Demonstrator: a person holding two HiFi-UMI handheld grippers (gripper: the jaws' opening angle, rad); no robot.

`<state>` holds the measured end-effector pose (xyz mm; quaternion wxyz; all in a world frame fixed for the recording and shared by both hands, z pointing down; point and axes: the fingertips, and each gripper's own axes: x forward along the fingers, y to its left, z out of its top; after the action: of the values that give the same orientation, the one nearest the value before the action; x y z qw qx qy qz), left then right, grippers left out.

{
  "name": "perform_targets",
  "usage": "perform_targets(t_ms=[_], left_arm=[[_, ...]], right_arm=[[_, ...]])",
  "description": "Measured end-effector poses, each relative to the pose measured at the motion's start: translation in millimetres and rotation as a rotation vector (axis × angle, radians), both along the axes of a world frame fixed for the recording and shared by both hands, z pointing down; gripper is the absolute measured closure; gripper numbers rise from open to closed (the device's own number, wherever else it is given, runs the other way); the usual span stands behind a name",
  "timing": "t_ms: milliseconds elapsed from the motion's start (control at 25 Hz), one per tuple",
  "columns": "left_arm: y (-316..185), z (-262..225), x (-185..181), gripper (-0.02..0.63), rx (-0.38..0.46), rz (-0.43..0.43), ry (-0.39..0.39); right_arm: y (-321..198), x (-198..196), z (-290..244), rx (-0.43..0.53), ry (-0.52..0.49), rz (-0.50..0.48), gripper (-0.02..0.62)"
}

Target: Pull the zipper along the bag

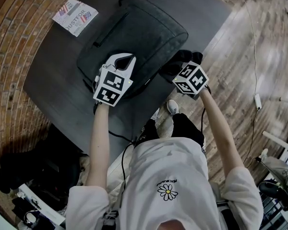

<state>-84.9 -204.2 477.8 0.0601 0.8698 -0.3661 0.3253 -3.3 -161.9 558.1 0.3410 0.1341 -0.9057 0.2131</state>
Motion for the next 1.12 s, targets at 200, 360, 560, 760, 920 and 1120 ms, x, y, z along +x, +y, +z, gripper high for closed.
perform_targets(t_ms=[200,360,560,760,920,1120], left_arm=[[0,0,0,0.607,-0.001,0.002,0.004],[0,0,1,0.607,0.000,0.004,0.007],[-1,0,0,0.607,0.001,0.003,0.006],[0,1,0,0.607,0.002,0.006,0.007],[0,1,0,0.607,0.003,0.005,0.000],[-2,7,1,0.607,-0.028,0.006,0.007]], right_arm=[[3,0,-5,0.017,-0.015,0.045,0.549],[4,3,-7,0.018,-0.031,0.098,0.551],[6,3,-6,0.022,-0.050,0.161,0.583],[1,-6,1,0.056,-0.027,0.164,0.581],[3,-4,1,0.094,0.023,0.145,0.586],[12,0,2,0.209,0.175,0.064,0.587]])
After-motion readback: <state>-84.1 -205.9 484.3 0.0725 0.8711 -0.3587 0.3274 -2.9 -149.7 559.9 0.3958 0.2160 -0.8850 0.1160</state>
